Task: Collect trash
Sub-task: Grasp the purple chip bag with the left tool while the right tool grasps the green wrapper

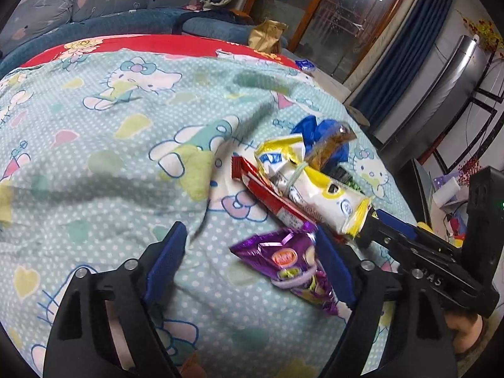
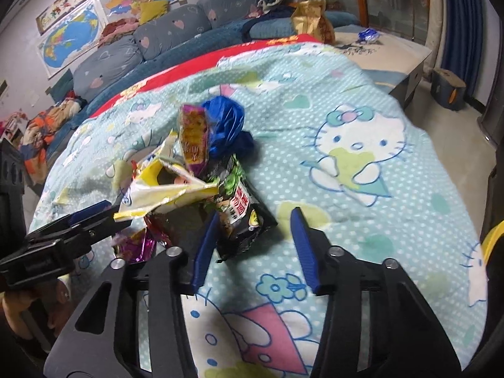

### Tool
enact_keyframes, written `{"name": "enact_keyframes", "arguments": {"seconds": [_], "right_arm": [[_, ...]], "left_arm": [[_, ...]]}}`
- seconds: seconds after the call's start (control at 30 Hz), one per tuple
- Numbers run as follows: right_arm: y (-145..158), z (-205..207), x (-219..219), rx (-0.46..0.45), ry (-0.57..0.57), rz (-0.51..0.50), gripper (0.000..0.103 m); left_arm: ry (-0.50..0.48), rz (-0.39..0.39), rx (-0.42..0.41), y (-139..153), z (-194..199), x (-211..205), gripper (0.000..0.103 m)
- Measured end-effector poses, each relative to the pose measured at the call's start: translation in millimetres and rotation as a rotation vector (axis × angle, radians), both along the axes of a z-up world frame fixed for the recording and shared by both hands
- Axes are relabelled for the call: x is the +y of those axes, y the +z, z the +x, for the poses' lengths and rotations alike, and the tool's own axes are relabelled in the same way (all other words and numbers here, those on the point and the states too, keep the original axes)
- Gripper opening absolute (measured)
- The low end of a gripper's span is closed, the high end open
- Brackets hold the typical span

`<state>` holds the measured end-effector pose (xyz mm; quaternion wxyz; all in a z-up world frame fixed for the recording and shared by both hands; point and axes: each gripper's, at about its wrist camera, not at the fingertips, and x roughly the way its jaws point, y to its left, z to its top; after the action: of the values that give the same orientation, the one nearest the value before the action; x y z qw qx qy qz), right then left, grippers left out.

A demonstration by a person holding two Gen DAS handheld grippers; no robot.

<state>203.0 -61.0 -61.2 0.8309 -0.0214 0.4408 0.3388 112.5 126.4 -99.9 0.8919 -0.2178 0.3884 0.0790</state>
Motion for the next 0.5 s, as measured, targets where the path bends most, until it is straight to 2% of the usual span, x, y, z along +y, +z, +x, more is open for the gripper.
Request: {"name": "enact_keyframes", "arguments": {"seconds": [0.17, 0.27, 0.37, 0.5], "right_arm": [[-1.6, -5.6, -2.2, -0.004, -0.002, 0.007, 0.015], [-0.5, -8.0, -8.8, 0.000, -0.025, 0.021, 0.011], [3.1, -11.9, -16.7, -0.010, -0.044, 0.028, 0.006], [6.7, -16.8, -27.9, -0.018, -0.065, 0.037, 0.005]], "left_arm": [[-0.017, -0.004, 0.013, -0.9, -4.2, -5.3, 0.071], [-0.027, 0.010, 0.020, -1.1, -7.1, -10.4, 0.066], [-0.044, 0.019, 0.026, -0.3, -9.8, -17.1, 0.056], [-0.056, 0.018, 0.038, -1.3, -12.7, -23.8, 0.045]]}}
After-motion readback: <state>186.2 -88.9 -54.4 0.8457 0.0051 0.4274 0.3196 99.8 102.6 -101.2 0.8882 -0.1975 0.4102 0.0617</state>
